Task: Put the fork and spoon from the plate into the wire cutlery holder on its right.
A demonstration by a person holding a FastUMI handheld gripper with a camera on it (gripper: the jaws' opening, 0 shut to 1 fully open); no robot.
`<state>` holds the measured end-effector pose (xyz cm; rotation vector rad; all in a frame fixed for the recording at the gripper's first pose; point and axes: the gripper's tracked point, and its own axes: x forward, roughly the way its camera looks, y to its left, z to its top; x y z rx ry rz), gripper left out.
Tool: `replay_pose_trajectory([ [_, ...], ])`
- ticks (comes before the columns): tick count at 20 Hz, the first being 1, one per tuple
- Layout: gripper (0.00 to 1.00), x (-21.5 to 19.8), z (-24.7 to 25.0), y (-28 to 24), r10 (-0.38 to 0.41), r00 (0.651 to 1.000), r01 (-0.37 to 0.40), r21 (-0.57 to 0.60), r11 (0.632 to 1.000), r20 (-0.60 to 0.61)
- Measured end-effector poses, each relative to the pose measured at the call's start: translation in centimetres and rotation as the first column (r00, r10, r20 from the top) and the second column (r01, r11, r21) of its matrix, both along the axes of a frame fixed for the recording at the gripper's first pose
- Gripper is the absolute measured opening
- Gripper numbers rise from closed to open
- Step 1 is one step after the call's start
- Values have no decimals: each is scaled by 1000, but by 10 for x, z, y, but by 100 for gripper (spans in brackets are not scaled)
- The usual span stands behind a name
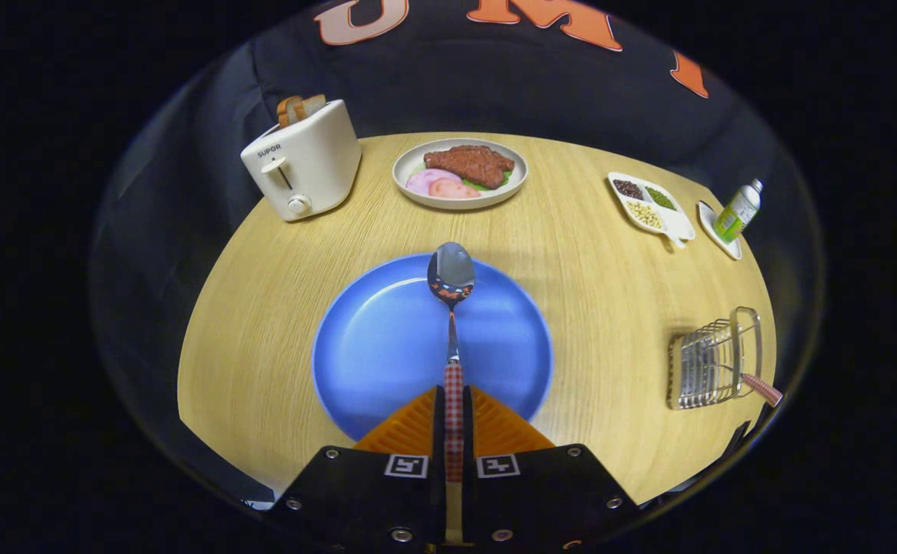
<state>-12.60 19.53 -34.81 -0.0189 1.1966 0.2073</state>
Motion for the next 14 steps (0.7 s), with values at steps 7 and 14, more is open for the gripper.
replay_pose_trajectory([
  [7, 8, 7, 45, -95, -79, 996, 79, 3, 997, 38],
  [14, 9, -1, 72, -199, -99, 995, 100, -78, 992, 23],
])
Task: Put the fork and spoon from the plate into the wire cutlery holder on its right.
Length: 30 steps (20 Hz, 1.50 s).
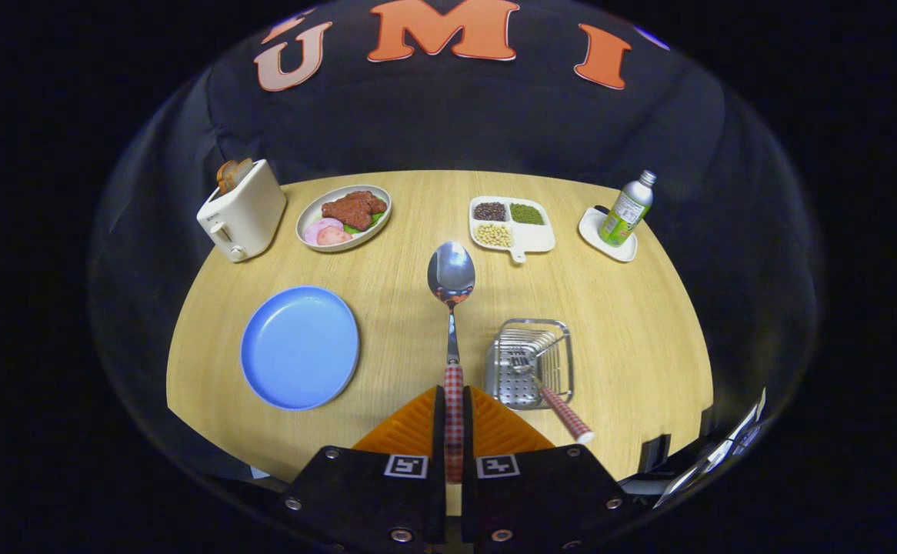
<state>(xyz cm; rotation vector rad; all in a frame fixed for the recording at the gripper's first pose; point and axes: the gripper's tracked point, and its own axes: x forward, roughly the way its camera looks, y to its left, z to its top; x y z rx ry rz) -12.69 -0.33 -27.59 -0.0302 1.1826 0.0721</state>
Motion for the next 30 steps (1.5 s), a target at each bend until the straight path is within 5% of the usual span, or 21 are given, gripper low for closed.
replay_pose_trajectory([
  [12, 9, -30, -17, -61, 88, 971, -88, 10, 996, -223],
  [24, 9, -30, -31, -77, 232, 871, -266, -20, 964, -433],
  [30, 10, -33, -36, -67, 131, 810, -122, 54, 991, -571],
])
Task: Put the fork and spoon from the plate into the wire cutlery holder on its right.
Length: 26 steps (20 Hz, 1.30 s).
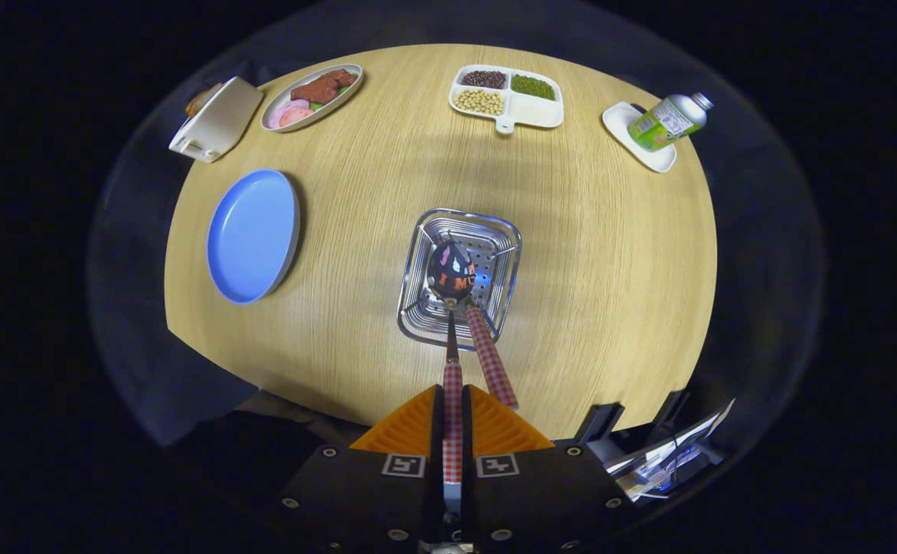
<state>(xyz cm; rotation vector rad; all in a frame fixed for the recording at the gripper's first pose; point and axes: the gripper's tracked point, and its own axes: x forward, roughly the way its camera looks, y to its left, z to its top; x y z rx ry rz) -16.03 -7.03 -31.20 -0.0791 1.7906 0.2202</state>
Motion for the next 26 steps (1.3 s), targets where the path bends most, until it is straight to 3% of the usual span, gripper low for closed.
replay_pose_trajectory([
  [5, 11, 0, -6, 7, -78, 991, 79, 11, 997, -108],
  [13, 16, 30, -6, 20, -211, 977, 213, 46, 976, -38],
  [16, 20, 60, 5, 14, -275, 957, 270, 67, 961, 88],
  [19, 33, 88, 20, 9, -297, 920, 286, 79, 955, 255],
  [21, 45, 84, 31, 8, -279, 909, 271, 70, 960, 309],
  [23, 50, 91, 42, 17, -290, 884, 267, 113, 957, 367],
  [26, 60, 112, 65, 27, -295, 806, 234, 181, 955, 513],
])
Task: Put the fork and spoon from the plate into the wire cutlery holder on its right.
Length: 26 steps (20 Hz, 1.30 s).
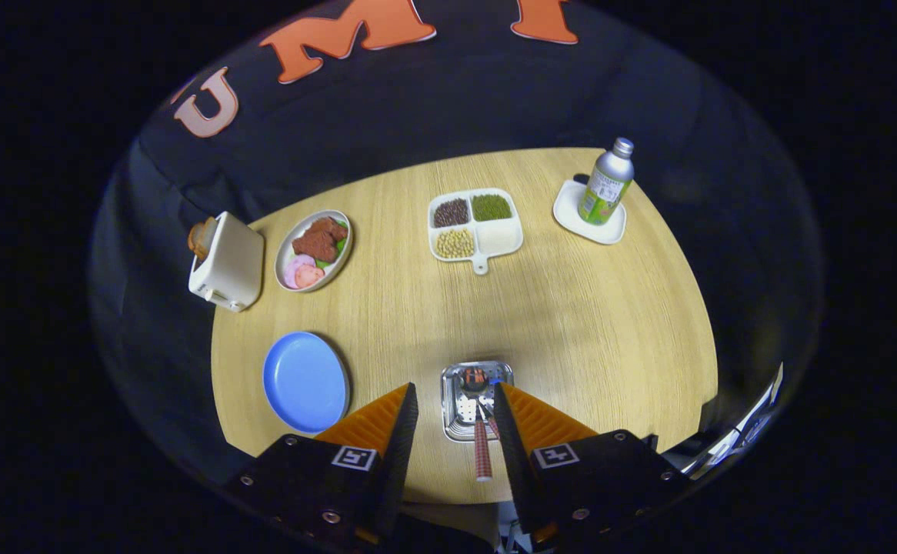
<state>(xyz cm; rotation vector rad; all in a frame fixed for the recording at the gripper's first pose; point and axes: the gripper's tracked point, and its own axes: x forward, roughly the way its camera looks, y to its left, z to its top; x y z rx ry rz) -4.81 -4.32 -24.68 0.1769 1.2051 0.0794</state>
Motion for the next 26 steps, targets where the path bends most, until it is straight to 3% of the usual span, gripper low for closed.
replay_pose_trajectory([
  [3, 79, 27, 27, -1, 3, 981, -2, -5, 1000, 192],
  [6, 93, 50, 58, -11, -25, 932, 43, -44, 998, 362],
  [8, 96, 67, 89, -26, -37, 865, 94, -88, 992, 501],
  [12, 97, 86, 159, -36, 14, 710, 138, -158, 978, 704],
  [15, 97, 93, 208, -30, 35, 593, 158, -160, 974, 804],
  [18, 97, 95, 245, -21, 37, 503, 158, -134, 978, 864],
  [22, 97, 94, 274, -13, 15, 436, 149, -89, 985, 900],
  [26, 97, 93, 282, -8, 5, 411, 147, -72, 987, 912],
])
